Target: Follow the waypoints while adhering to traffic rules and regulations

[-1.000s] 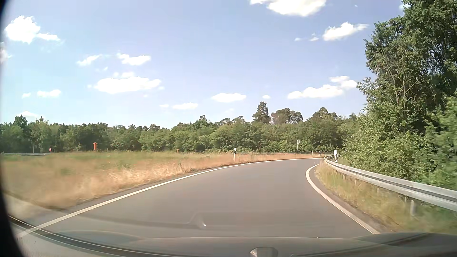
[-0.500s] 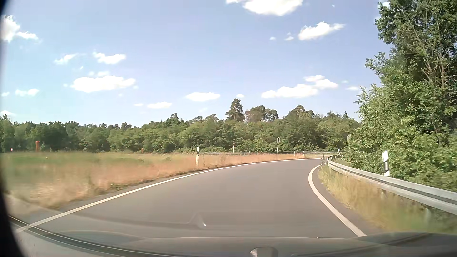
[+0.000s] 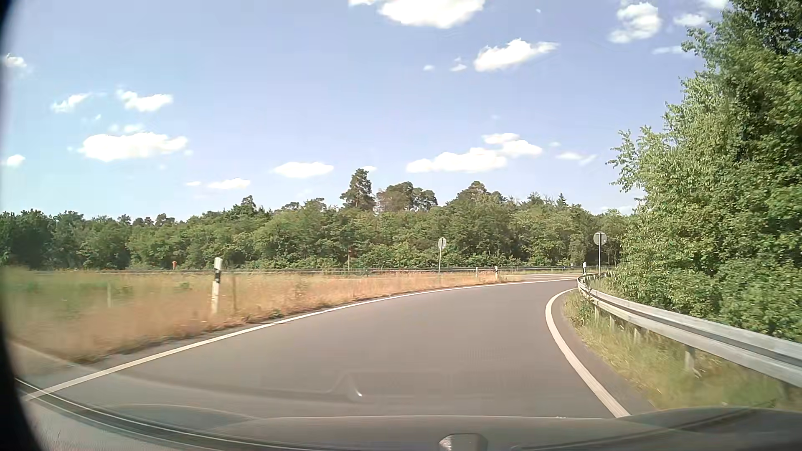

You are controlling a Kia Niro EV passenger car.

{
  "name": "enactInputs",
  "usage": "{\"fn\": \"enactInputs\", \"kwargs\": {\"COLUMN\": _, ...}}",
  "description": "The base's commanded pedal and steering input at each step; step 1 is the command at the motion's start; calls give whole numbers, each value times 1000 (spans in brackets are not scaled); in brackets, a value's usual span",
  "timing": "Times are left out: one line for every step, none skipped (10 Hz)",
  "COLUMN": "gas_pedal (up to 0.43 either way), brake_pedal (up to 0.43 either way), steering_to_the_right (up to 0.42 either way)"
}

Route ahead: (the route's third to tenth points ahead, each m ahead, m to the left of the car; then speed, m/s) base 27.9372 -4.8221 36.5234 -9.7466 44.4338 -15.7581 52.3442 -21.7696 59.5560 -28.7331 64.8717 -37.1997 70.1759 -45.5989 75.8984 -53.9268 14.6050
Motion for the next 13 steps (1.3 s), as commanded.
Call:
{"fn": "enactInputs", "kwargs": {"gas_pedal": 189, "brake_pedal": 30, "steering_to_the_right": 79}}
{"fn": "enactInputs", "kwargs": {"gas_pedal": 189, "brake_pedal": 30, "steering_to_the_right": 80}}
{"fn": "enactInputs", "kwargs": {"gas_pedal": 189, "brake_pedal": 30, "steering_to_the_right": 82}}
{"fn": "enactInputs", "kwargs": {"gas_pedal": 189, "brake_pedal": 30, "steering_to_the_right": 83}}
{"fn": "enactInputs", "kwargs": {"gas_pedal": 189, "brake_pedal": 30, "steering_to_the_right": 84}}
{"fn": "enactInputs", "kwargs": {"gas_pedal": 189, "brake_pedal": 30, "steering_to_the_right": 84}}
{"fn": "enactInputs", "kwargs": {"gas_pedal": 189, "brake_pedal": 30, "steering_to_the_right": 85}}
{"fn": "enactInputs", "kwargs": {"gas_pedal": 189, "brake_pedal": 30, "steering_to_the_right": 86}}
{"fn": "enactInputs", "kwargs": {"gas_pedal": 189, "brake_pedal": 30, "steering_to_the_right": 87}}
{"fn": "enactInputs", "kwargs": {"gas_pedal": 189, "brake_pedal": 30, "steering_to_the_right": 88}}
{"fn": "enactInputs", "kwargs": {"gas_pedal": 189, "brake_pedal": 30, "steering_to_the_right": 88}}
{"fn": "enactInputs", "kwargs": {"gas_pedal": 189, "brake_pedal": 30, "steering_to_the_right": 88}}
{"fn": "enactInputs", "kwargs": {"gas_pedal": 189, "brake_pedal": 30, "steering_to_the_right": 89}}
